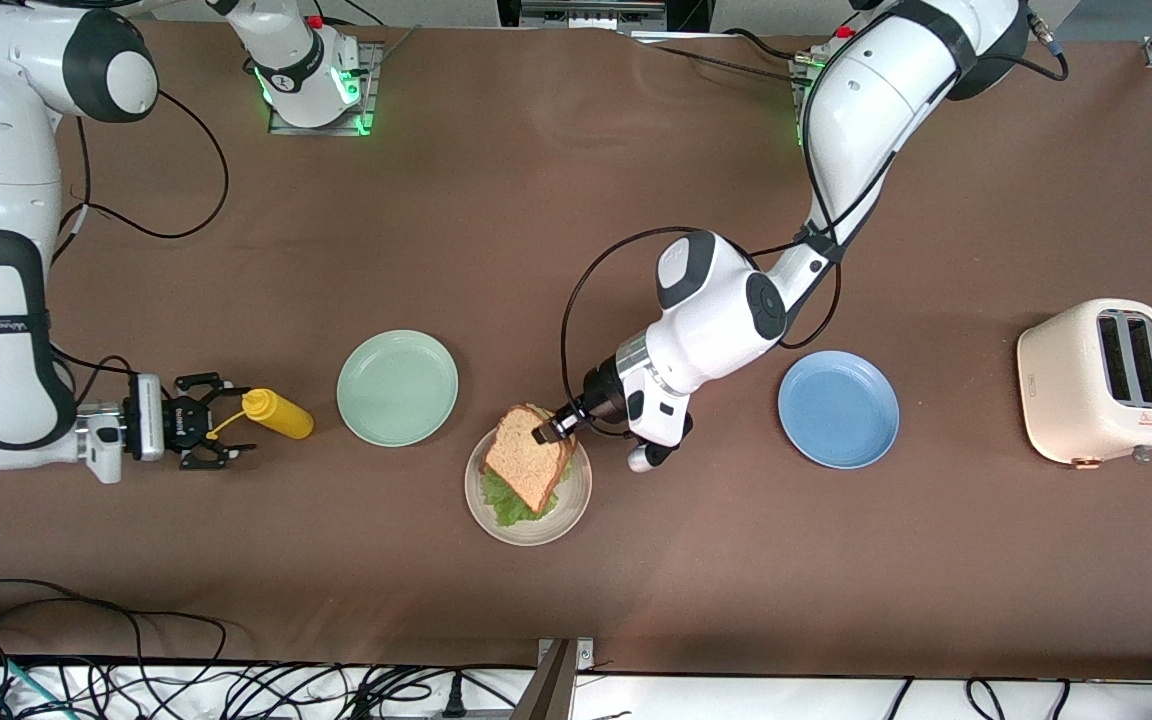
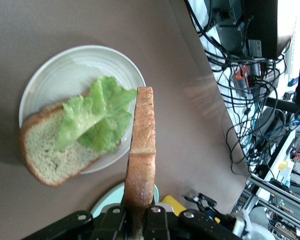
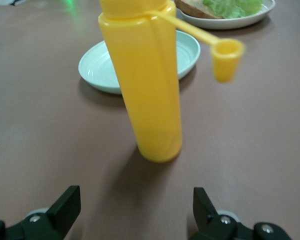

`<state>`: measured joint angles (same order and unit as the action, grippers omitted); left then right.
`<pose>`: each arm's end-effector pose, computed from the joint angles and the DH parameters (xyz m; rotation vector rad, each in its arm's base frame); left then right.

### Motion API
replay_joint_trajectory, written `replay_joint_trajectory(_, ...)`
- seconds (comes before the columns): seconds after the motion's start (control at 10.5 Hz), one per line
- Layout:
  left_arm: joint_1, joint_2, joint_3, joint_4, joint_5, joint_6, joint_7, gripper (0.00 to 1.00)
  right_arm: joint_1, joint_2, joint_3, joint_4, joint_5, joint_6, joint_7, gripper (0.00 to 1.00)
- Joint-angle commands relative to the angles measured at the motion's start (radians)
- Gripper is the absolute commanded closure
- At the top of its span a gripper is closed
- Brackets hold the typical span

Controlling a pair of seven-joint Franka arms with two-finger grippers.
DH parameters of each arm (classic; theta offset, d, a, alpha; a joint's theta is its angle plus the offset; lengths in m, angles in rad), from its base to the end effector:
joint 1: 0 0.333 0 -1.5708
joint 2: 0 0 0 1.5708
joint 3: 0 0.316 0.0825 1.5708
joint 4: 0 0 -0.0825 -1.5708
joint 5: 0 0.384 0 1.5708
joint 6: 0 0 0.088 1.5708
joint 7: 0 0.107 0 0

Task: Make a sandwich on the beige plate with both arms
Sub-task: 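Lower the toast with the left gripper while the right gripper releases the bottle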

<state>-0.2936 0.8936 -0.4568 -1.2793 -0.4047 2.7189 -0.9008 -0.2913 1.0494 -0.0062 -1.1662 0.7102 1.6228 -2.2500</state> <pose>0.6609 -0.4375 0.3077 2.1770 0.8498 -0.0257 0.6886 -0.1402 0.1355 -1.5508 -1.7494 -0.5927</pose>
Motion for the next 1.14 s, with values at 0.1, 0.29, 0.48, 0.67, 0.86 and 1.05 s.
replay_joint_trajectory(0.1, -0.038, 0.071, 0.024, 0.095, -0.026, 0.012, 0.025, 1.00, 0.004, -0.139, -0.048, -0.004, -0.172, -0.001, 0.096, 0.00)
replay_joint_trajectory(0.29, -0.047, 0.083, 0.024, 0.100, -0.026, 0.012, 0.028, 1.00, 0.030, -0.248, -0.046, -0.007, -0.373, -0.003, 0.322, 0.00)
replay_joint_trajectory(0.48, -0.056, 0.096, 0.033, 0.097, -0.026, 0.012, 0.030, 1.00, 0.082, -0.337, -0.041, -0.039, -0.518, -0.003, 0.546, 0.00)
replay_joint_trajectory(0.67, -0.079, 0.097, 0.067, 0.095, -0.028, 0.012, 0.028, 1.00, 0.106, -0.429, 0.013, -0.076, -0.671, 0.000, 0.837, 0.00)
replay_joint_trajectory(0.86, -0.075, 0.096, 0.067, 0.097, -0.028, 0.012, 0.028, 1.00, 0.130, -0.524, 0.028, -0.165, -0.712, 0.002, 1.103, 0.00)
replay_joint_trajectory(1.05, -0.075, 0.096, 0.067, 0.093, -0.028, 0.012, 0.028, 0.90, 0.187, -0.621, 0.028, -0.217, -0.748, 0.009, 1.450, 0.00)
